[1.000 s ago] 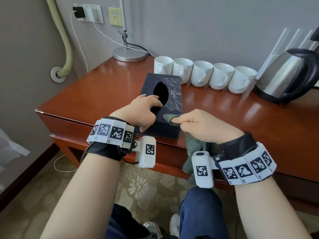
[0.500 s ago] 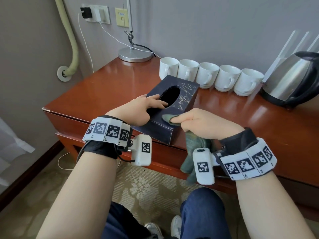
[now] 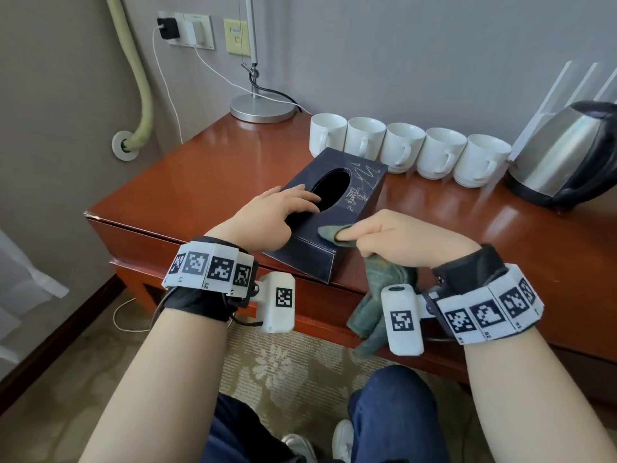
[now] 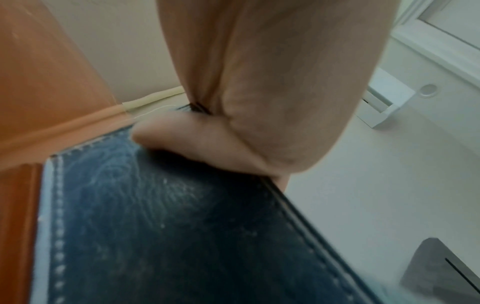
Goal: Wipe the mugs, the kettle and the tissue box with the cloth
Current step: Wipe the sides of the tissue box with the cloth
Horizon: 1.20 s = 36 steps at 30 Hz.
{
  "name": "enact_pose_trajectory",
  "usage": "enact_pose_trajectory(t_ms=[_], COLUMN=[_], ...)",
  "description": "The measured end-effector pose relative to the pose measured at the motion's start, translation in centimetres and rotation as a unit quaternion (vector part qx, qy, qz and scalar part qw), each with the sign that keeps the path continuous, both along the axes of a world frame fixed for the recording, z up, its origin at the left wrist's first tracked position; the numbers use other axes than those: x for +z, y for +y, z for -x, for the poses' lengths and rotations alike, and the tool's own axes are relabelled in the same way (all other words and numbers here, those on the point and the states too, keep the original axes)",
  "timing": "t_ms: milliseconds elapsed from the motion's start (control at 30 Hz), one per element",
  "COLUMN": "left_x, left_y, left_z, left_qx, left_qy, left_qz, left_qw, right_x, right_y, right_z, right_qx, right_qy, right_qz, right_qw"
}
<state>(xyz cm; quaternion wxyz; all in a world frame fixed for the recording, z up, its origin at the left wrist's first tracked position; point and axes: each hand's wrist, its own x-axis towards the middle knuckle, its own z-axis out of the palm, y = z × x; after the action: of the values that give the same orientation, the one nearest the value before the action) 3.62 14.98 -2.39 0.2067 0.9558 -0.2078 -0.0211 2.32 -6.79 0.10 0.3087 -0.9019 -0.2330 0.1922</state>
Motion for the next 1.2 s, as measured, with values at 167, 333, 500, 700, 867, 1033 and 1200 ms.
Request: enact_pose_trajectory(t_ms=[167, 333, 500, 700, 867, 1033, 1200], left_x=[0.4, 1.0, -0.1, 0.4, -0.8, -0.8, -0.4], left_y=[0.8, 2.6, 2.0, -1.1, -2.2, -1.6, -0.5], left_z=[-0.7, -1.0, 0.8, 1.6, 0.9, -0.3, -0.3], left_qx=[-0.012, 0.016, 0.226, 0.161, 0.182, 0.181, 0.165], left_qy=[0.021, 0.027, -0.088, -0.001, -0.013, -0.023, -0.004], left_qz=[0.033, -0.008, 0.202, -0.032, -0.122, -0.076, -0.041], left_qw=[0.999, 0.999, 0.949, 0.986, 0.976, 0.980, 0.985], right_x=[-0.6, -1.5, -2.6, -3.0, -2.9, -2.0, -1.1], right_y=[-0.8, 1.8, 2.3, 1.0, 0.1, -0.1, 2.0], right_z=[-1.7, -0.6, -0.5, -1.9, -2.1, -2.8, -4.4], right_qx=[-0.108, -0.038, -0.041, -0.107, -0.124, -0.144, -0.150], right_qy=[-0.059, -0.055, -0.032, -0.058, -0.082, -0.118, -0.103], right_qz=[-0.015, -0.033, -0.087, -0.101, -0.077, -0.021, -0.027], right_qw=[0.992, 0.997, 0.995, 0.987, 0.986, 0.982, 0.983])
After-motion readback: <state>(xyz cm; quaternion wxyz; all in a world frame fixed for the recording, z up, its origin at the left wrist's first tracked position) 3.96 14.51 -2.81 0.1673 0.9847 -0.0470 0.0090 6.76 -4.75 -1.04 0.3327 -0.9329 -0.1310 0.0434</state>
